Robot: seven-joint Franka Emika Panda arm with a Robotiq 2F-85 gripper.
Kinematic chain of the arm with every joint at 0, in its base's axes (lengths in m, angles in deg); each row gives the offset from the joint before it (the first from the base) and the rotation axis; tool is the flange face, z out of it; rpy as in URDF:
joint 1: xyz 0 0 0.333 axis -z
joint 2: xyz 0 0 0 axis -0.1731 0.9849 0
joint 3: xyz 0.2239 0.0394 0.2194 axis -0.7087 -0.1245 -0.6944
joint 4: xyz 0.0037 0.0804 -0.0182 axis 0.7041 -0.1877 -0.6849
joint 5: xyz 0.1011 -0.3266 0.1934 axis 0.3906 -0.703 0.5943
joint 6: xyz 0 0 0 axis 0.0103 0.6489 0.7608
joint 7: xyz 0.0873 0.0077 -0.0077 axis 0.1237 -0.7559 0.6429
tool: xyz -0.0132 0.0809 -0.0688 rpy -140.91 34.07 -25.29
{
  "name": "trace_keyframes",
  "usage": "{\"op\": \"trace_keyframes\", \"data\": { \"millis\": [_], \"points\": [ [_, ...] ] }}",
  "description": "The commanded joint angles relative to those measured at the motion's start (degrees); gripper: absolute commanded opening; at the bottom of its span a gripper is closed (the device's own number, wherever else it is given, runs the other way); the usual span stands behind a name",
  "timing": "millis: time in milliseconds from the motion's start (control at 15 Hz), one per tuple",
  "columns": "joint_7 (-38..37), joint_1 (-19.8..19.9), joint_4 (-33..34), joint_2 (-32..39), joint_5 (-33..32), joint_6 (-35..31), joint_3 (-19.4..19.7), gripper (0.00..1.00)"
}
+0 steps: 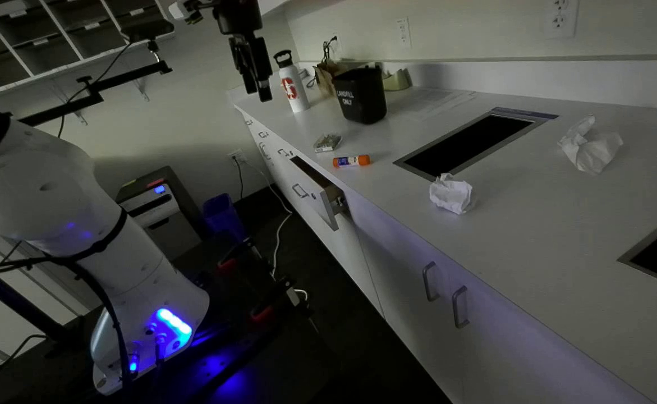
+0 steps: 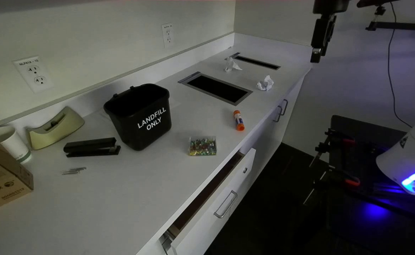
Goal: Put the paper closest to you in the black bin
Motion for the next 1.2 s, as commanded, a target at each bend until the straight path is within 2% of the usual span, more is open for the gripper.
{"op": "trace_keyframes", "data": {
  "millis": [0,267,467,867,1133],
  "points": [
    [-2.1,3.2,3.4,2.6,-0.1,-0.5,1.2,1.00],
    [-7.1,8.1,6.7,7.2,0.2,-4.5,3.9,1.00],
    [-11.1,10.5,8.2,12.1,1.3,-10.3,5.8,1.00],
    [-23.3,12.9,8.7,23.2,2.0,-26.1,7.3,1.00],
    [-34.7,13.1,9.4,31.0,-0.4,-38.5,7.8,1.00]
  ]
}}
